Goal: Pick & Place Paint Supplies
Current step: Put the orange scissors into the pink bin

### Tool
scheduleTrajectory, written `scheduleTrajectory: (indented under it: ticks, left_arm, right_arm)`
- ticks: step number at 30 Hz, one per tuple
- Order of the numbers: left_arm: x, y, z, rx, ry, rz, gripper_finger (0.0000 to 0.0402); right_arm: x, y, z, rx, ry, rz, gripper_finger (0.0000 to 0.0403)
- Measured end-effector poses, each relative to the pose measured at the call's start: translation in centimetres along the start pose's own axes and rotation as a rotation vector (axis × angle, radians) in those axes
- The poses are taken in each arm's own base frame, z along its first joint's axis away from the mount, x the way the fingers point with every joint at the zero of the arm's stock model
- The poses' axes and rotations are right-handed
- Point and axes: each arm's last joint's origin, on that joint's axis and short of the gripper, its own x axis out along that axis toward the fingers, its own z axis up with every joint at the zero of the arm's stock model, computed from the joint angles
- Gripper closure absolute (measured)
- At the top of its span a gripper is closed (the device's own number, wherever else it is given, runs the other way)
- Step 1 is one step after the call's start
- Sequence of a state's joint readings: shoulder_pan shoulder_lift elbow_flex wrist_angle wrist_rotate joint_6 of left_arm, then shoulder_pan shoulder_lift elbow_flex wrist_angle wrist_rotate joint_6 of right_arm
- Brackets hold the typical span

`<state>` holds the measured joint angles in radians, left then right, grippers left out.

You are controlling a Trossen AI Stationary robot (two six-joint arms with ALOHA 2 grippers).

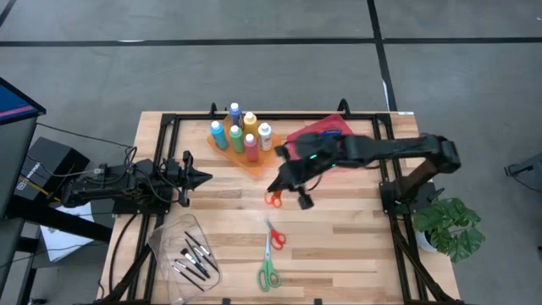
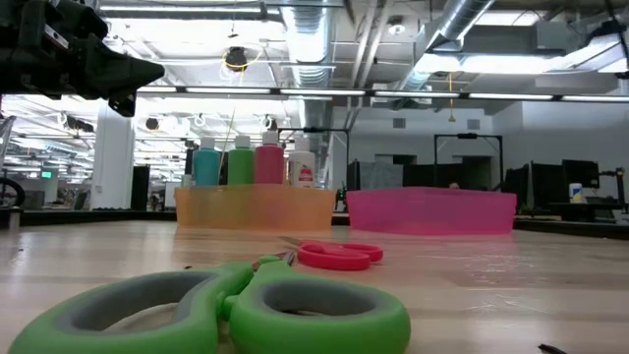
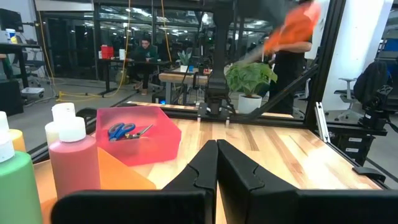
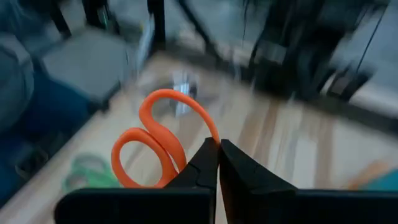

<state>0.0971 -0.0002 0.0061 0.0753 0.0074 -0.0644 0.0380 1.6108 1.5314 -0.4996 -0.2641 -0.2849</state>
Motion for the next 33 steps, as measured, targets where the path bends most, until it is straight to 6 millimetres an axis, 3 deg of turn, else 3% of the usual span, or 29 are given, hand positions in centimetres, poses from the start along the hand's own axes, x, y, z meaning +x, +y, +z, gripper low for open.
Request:
scheduleTrajectory:
  ticks: [4, 8, 13, 17, 21, 24, 28, 33]
  left_arm:
    - [0.0, 0.0, 0.0, 0.0, 0.0, 0.0, 0.0401]
    - [0.0, 0.0, 0.0, 0.0, 0.0, 0.0, 0.0401]
    - [0.0, 0.0, 0.0, 0.0, 0.0, 0.0, 0.0401]
    - [0.0, 0.0, 0.0, 0.0, 0.0, 0.0, 0.0401]
    - [0.0, 0.0, 0.0, 0.0, 0.0, 0.0, 0.0401]
    - [0.0, 0.0, 0.0, 0.0, 0.0, 0.0, 0.0401]
    - [0.0, 0.0, 0.0, 0.0, 0.0, 0.0, 0.0401]
    - [0.0, 0.0, 0.0, 0.0, 0.0, 0.0, 0.0401]
  right_arm:
    - [-4.3, 0.7, 2.4, -0.052, -0.187, -0.012, 0.0403]
    - [-7.6, 1.5, 3.5, -0.08, -0.269, -0.047, 0.0403]
    - [-9.4, 1.4, 3.2, -0.089, -0.227, -0.147, 0.0403]
    - [-10.2, -0.3, 1.6, -0.065, -0.066, -0.342, 0.0403]
    - [-10.6, -3.5, -1.2, 0.016, 0.122, -0.508, 0.0403]
    - [-10.7, -6.2, -5.1, 0.111, 0.298, -0.613, 0.0403]
    - [-10.5, -9.4, -10.8, 0.219, 0.382, -0.711, 0.0403]
    - [-9.6, -11.8, -18.0, 0.322, 0.417, -0.817, 0.0403]
